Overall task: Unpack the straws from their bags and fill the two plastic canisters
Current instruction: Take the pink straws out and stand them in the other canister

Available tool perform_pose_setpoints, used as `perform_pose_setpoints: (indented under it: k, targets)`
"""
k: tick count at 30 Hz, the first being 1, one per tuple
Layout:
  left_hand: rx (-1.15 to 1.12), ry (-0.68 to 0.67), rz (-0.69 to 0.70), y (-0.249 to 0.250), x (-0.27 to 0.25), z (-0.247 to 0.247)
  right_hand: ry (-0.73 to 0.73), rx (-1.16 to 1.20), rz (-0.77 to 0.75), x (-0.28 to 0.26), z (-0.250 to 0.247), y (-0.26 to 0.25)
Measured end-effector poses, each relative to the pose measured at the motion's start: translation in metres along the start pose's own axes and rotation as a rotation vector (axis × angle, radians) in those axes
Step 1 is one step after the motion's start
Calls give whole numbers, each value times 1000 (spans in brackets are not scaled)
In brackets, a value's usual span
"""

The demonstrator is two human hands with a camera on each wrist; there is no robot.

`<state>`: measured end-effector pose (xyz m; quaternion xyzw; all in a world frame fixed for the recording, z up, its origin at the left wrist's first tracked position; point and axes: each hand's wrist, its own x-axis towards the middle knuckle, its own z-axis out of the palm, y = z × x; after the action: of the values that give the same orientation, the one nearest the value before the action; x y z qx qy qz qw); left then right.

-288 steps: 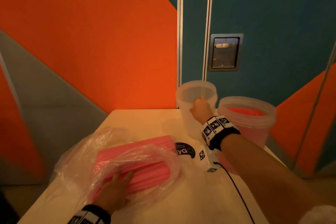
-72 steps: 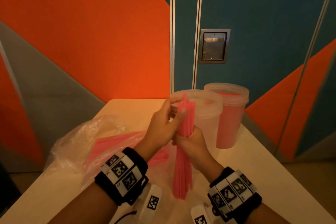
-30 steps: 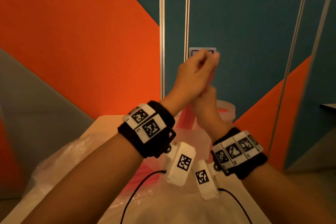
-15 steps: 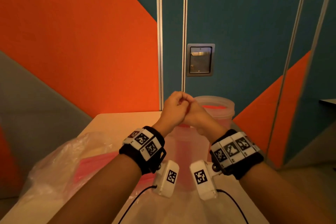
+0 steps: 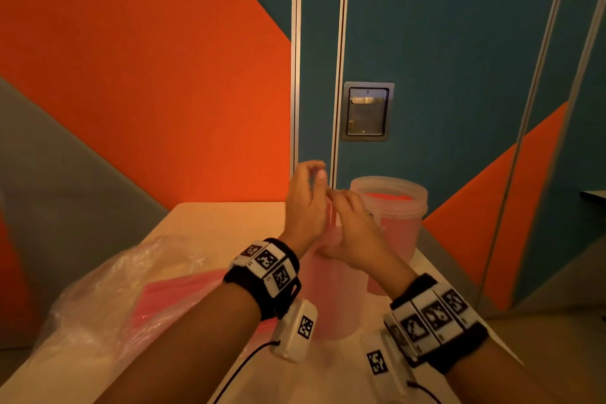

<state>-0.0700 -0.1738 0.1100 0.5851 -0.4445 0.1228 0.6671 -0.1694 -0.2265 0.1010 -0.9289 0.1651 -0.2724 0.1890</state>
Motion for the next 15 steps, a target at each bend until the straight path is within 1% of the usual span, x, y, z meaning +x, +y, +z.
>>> perform_pose_setpoints:
  k: [2, 5, 7, 8, 10, 12, 15]
  targets:
    - [-37, 48, -1, -10, -3, -13, -11, -17, 10, 6, 3, 0]
    - [-27, 119, -68, -22, -12, -37, -16, -32, 52, 12, 4, 2]
    - [-7, 122, -124, -24, -21, -55, -19, -40, 91, 12, 4, 3]
    - [-6, 92, -153, -24, -26, -65, -16, -56, 111, 10, 4, 3]
    - [-8, -56, -211, -21, -40, -86, 3, -99, 145, 3, 5, 0]
    - [19, -259, -273, -19, -59, -108, 48, -140, 162, -8, 4, -9]
    - [134, -537, -374, -16, -91, -141, 197, -191, 124, -30, 14, -26]
